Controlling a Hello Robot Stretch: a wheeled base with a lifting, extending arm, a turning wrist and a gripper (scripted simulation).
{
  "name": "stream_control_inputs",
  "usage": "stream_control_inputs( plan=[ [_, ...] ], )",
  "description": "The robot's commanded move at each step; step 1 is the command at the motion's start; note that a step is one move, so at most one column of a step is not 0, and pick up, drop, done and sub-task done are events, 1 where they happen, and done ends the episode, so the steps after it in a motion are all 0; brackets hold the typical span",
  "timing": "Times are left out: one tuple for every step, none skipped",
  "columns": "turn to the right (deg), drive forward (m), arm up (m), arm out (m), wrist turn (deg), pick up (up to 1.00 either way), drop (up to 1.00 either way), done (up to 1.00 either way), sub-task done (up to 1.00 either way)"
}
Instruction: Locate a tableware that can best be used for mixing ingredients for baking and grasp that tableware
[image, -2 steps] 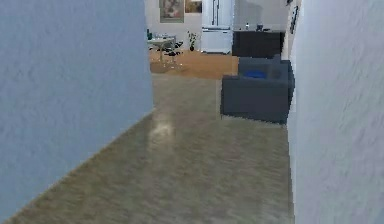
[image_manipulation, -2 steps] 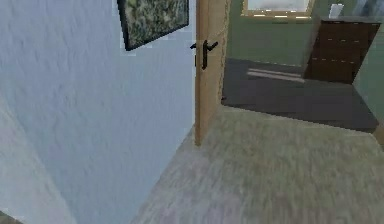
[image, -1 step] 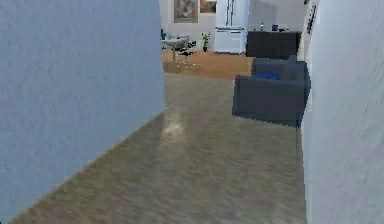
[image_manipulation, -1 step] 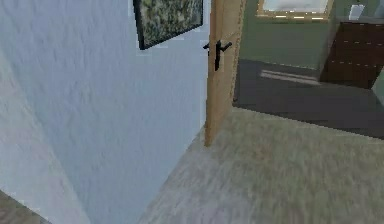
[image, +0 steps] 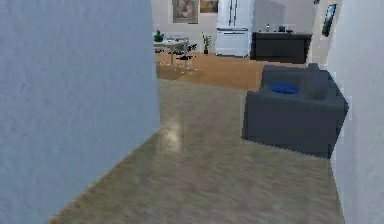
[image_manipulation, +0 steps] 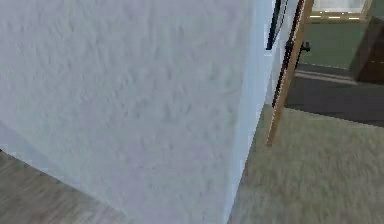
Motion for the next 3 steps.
stream_control_inputs(
  plan=[
    [45.0,0.0,0.0,0.0,0.0,0.0,0.0,0.0,0.0],
    [45.0,0.0,0.0,0.0,0.0,0.0,0.0,0.0,0.0],
    [45.0,0.0,0.0,0.0,0.0,0.0,0.0,0.0,0.0]
  ],
)
